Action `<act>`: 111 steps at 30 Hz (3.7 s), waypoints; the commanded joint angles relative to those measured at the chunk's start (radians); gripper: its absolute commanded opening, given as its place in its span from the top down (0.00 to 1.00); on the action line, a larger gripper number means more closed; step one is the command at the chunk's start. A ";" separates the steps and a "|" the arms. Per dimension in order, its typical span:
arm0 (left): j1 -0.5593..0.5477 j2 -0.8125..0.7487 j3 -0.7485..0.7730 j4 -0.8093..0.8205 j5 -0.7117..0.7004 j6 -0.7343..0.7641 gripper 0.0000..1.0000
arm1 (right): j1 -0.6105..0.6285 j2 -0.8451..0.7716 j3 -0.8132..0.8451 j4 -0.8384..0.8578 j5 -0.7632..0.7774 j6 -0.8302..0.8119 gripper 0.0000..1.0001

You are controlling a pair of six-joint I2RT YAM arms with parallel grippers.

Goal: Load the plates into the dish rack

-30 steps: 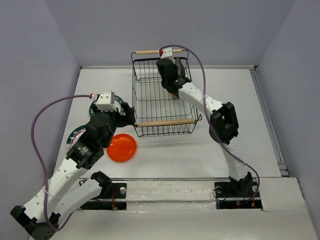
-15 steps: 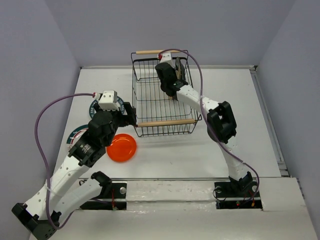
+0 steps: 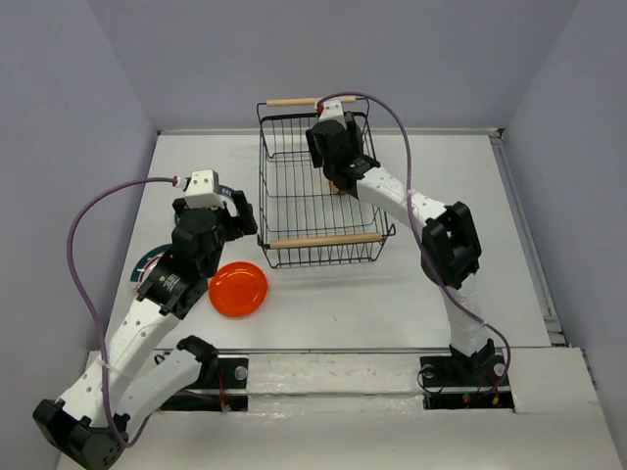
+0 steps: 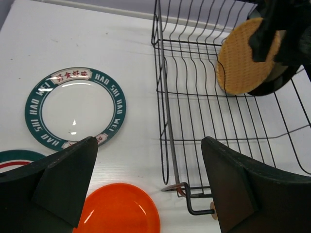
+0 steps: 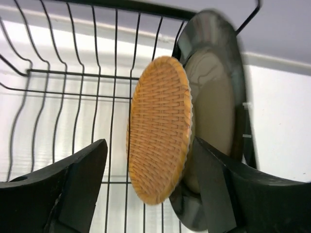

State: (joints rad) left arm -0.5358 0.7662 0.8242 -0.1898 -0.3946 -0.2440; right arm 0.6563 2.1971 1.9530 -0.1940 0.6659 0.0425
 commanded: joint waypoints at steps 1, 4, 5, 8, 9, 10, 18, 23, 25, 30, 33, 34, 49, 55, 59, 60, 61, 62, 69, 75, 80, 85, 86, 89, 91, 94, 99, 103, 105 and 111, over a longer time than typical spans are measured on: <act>0.091 0.010 0.018 0.072 0.002 0.008 0.01 | 0.006 -0.223 -0.058 0.070 -0.118 0.005 0.21; 0.187 0.060 0.045 0.075 0.057 -0.023 0.01 | 0.006 -0.339 -0.129 0.070 -0.233 0.017 0.14; 0.233 0.083 0.053 0.073 0.089 -0.035 0.01 | 0.006 -0.370 -0.149 0.070 -0.268 0.019 0.12; 0.292 0.107 0.067 0.092 0.129 -0.090 0.01 | 0.016 -0.489 -0.216 0.065 -0.391 0.033 0.10; 0.330 0.120 0.066 0.101 0.143 -0.121 0.02 | 0.016 -0.554 -0.256 0.059 -0.446 0.045 0.10; 0.350 0.127 0.064 0.104 0.151 -0.138 0.03 | 0.016 -0.586 -0.279 0.059 -0.472 0.051 0.10; 0.672 0.317 0.076 0.153 0.376 -0.247 0.13 | 0.016 -0.862 -0.489 0.067 -0.643 0.092 0.10; 0.824 0.475 0.092 0.182 0.555 -0.276 0.17 | 0.016 -0.988 -0.618 0.105 -0.698 0.123 0.10; 0.836 0.556 0.116 0.184 0.557 -0.261 0.18 | 0.016 -1.034 -0.676 0.122 -0.706 0.135 0.10; 0.866 0.729 0.199 0.139 0.554 -0.198 0.23 | 0.016 -1.091 -0.772 0.134 -0.741 0.151 0.10; 0.901 0.794 0.213 0.151 0.560 -0.172 0.29 | 0.016 -1.111 -0.816 0.143 -0.750 0.158 0.10; 0.907 0.811 0.219 0.153 0.563 -0.161 0.30 | 0.016 -1.119 -0.821 0.146 -0.737 0.155 0.10; 0.936 1.056 0.319 0.168 0.655 -0.040 0.34 | 0.016 -1.091 -0.815 0.149 -0.766 0.158 0.10; 0.936 1.122 0.334 0.184 0.738 -0.040 0.45 | 0.016 -1.076 -0.816 0.149 -0.761 0.155 0.10; 0.939 1.159 0.343 0.182 0.781 -0.041 0.60 | 0.016 -1.061 -0.815 0.148 -0.762 0.157 0.11; 0.941 1.164 0.345 0.184 0.783 -0.044 0.70 | 0.016 -1.057 -0.813 0.148 -0.764 0.157 0.10; 0.942 1.165 0.345 0.185 0.786 -0.049 0.74 | 0.016 -1.054 -0.812 0.148 -0.766 0.157 0.11; 0.947 1.164 0.343 0.208 0.793 -0.057 0.78 | 0.016 -1.047 -0.809 0.149 -0.766 0.158 0.11; 0.953 1.078 0.308 0.262 0.803 -0.104 0.94 | 0.016 -1.021 -0.801 0.149 -0.801 0.171 0.11; 0.955 0.911 0.207 0.406 0.892 -0.231 0.94 | 0.016 -1.019 -0.799 0.151 -0.825 0.189 0.11; 0.955 0.768 0.119 0.515 0.924 -0.329 0.94 | 0.016 -1.024 -0.801 0.153 -0.855 0.209 0.11; 0.956 0.673 0.067 0.550 0.875 -0.371 0.94 | 0.016 -1.018 -0.798 0.156 -0.870 0.244 0.11; 0.959 0.647 0.063 0.553 0.864 -0.377 0.94 | 0.016 -1.014 -0.796 0.157 -0.876 0.250 0.12; 0.970 0.581 0.043 0.569 0.858 -0.422 0.94 | 0.016 -1.008 -0.786 0.157 -0.890 0.266 0.12; 0.971 0.524 0.027 0.589 0.840 -0.452 0.94 | 0.016 -1.004 -0.776 0.160 -0.897 0.270 0.12; 0.971 0.397 0.029 0.578 0.769 -0.501 0.94 | 0.016 -0.985 -0.760 0.163 -0.934 0.281 0.11; 0.964 0.216 0.044 0.570 0.675 -0.545 0.94 | 0.016 -0.944 -0.747 0.191 -0.991 0.333 0.10; 0.896 0.154 0.055 0.558 0.688 -0.497 0.94 | 0.016 -0.913 -0.747 0.254 -1.045 0.370 0.10; 0.853 0.124 0.032 0.559 0.727 -0.476 0.94 | 0.016 -0.887 -0.732 0.277 -1.088 0.382 0.08; 0.791 0.067 -0.057 0.587 0.957 -0.520 0.94 | 0.016 -0.800 -0.642 0.289 -1.164 0.393 0.03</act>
State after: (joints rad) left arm 0.2871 0.8841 0.8196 0.3145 0.3988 -0.7303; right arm 0.6632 1.3670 1.2121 0.0097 -0.4168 0.4126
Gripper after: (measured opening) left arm 0.103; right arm 0.956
